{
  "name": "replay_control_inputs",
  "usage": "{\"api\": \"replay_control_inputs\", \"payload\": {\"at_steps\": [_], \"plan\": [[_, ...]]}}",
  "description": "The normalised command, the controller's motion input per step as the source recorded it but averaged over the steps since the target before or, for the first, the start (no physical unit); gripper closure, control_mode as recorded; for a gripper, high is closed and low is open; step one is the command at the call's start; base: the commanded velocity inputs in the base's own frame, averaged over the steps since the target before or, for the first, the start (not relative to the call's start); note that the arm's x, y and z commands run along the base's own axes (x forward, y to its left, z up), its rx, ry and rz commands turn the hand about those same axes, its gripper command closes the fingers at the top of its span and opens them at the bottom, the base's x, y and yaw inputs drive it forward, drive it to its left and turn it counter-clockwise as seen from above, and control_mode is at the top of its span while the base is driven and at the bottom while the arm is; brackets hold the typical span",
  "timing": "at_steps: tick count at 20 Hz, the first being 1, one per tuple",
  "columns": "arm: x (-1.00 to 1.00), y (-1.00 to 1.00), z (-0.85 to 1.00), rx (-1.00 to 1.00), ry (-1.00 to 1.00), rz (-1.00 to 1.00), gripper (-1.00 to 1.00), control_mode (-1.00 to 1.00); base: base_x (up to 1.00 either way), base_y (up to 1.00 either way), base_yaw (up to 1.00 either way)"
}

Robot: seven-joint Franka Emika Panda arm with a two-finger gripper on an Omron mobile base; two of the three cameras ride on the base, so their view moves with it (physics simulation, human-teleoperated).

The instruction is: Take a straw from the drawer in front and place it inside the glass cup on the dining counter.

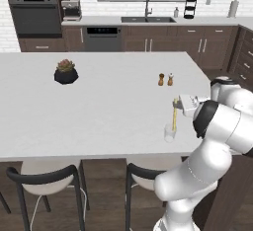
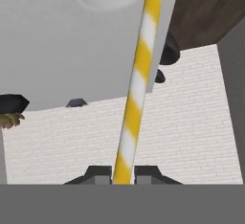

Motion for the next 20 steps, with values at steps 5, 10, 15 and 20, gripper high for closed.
{"api": "replay_control_inputs", "payload": {"at_steps": [5,10,15,20], "plan": [[0.14,0.00,0.00,0.00,-0.04,0.00,1.00,-1.00,0.00,0.00,0.00],[0.05,0.00,0.00,0.00,-0.06,0.00,1.00,-1.00,0.00,0.00,0.00],[0.00,0.00,0.00,0.00,-0.01,0.00,1.00,-1.00,0.00,0.00,0.00],[-0.01,0.00,0.17,0.00,0.00,0.00,1.00,-1.00,0.00,0.00,0.00]]}}
